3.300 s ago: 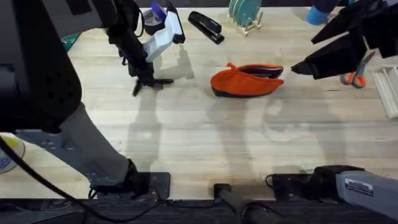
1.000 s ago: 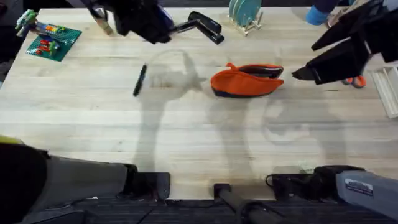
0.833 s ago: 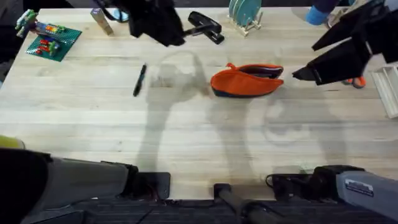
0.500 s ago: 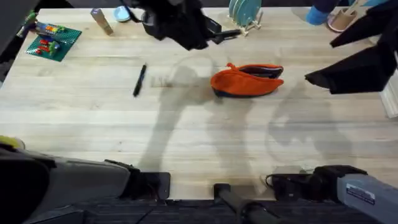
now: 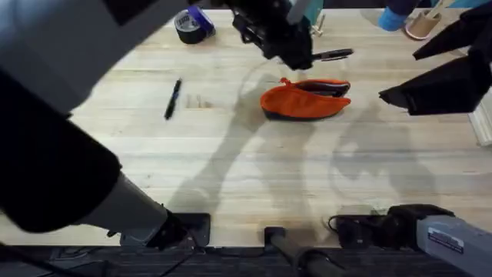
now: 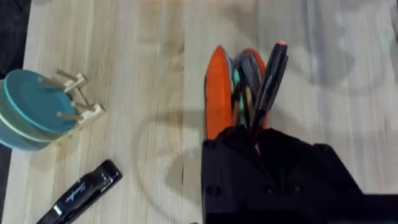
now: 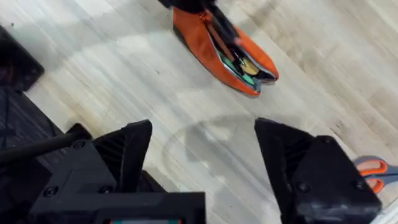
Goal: Unzip the bag, pick up the pens from the table one at a time and place them inside, then zip the bag closed.
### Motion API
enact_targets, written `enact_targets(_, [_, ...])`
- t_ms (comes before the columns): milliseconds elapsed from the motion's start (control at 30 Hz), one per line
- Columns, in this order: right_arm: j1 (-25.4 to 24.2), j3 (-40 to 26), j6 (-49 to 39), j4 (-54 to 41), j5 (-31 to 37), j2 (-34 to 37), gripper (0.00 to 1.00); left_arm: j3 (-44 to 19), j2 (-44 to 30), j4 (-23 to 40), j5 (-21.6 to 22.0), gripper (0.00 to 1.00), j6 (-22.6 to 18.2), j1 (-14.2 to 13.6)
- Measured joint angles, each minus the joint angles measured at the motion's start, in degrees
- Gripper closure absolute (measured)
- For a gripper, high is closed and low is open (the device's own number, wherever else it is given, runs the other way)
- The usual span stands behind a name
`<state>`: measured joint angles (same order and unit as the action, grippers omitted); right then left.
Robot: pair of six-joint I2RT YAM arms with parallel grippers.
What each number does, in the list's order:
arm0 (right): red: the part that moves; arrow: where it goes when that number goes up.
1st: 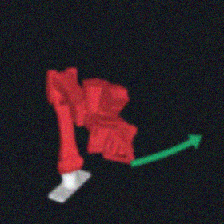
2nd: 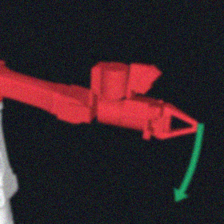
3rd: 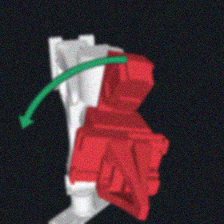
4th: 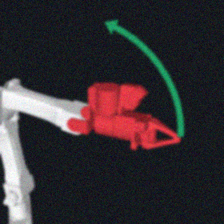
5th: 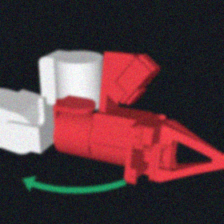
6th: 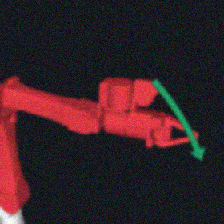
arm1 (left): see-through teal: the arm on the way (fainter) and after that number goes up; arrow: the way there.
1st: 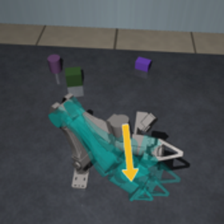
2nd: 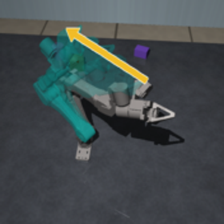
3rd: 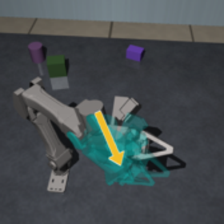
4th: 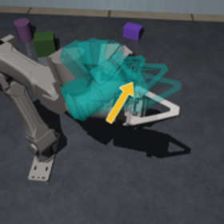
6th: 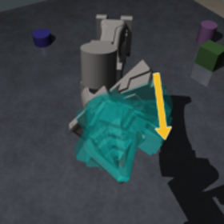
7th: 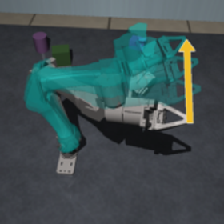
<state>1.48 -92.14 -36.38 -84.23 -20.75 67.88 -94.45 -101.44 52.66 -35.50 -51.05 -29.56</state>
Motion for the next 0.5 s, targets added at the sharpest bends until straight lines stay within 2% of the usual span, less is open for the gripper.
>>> enact_targets(267, [0.0, 0.0, 0.0, 0.0, 0.02, 0.0, 0.005, 0.0, -1.39, -6.43, 1.85, 0.958, 9.9, -3.89])
enact_targets(500, [0.0, 0.0, 0.0, 0.0, 0.02, 0.0, 0.005, 0.0, -1.51, -6.09, 2.17, 0.958, 15.33, -5.34])
